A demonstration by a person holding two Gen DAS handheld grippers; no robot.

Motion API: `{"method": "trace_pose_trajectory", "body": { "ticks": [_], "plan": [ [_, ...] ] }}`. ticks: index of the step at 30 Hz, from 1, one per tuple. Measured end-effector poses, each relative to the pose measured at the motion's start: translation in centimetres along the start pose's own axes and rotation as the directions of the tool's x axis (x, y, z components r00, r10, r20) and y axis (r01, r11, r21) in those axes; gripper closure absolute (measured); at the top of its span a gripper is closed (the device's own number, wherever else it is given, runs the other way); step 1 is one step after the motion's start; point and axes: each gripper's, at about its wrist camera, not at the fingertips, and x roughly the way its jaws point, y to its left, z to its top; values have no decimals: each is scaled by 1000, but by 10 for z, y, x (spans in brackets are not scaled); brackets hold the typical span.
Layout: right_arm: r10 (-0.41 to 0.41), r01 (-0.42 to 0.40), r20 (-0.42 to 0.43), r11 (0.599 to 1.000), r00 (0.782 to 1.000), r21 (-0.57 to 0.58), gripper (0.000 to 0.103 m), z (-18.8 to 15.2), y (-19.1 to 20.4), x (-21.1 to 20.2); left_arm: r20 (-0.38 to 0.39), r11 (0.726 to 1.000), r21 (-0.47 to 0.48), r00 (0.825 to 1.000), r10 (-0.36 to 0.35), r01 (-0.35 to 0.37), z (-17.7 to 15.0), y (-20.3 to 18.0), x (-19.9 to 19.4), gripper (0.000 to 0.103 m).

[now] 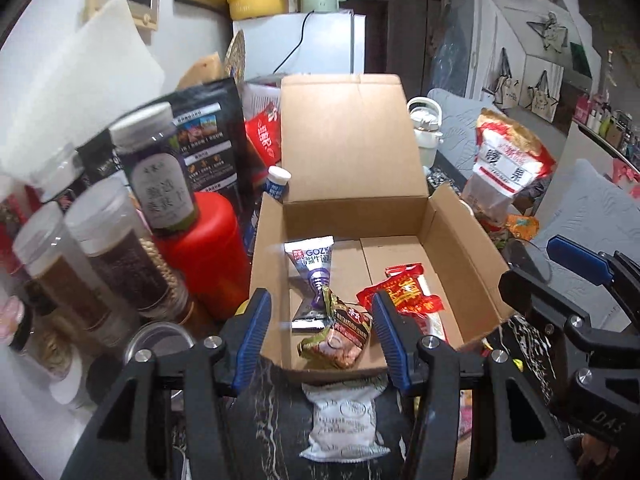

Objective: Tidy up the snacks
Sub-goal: 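Move both grippers back from the box to the snacks on the table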

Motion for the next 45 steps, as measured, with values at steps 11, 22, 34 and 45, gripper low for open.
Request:
{"method": "trace_pose_trajectory", "body": {
  "ticks": [11, 22, 34, 45],
  "plan": [
    [4, -3, 78, 1000, 997, -14, 25, -18, 20, -62, 52, 999, 24, 998, -43, 42, -26, -1, -62, 51],
    [-4, 6, 101, 1000, 995, -26, 23, -56, 42, -114, 68, 996, 54, 995, -76, 72, -67, -3, -106, 51],
    [-21, 18, 50, 998, 999, 68, 22, -119, 48, -142, -16, 987, 61, 989, -148, 149, -119, 7, -113, 51],
    [-41, 56, -84, 981, 996, 183, 22, -164, 28, -121, -81, 980, -1, 976, -200, 201, -151, 22, -87, 51]
  ]
}}
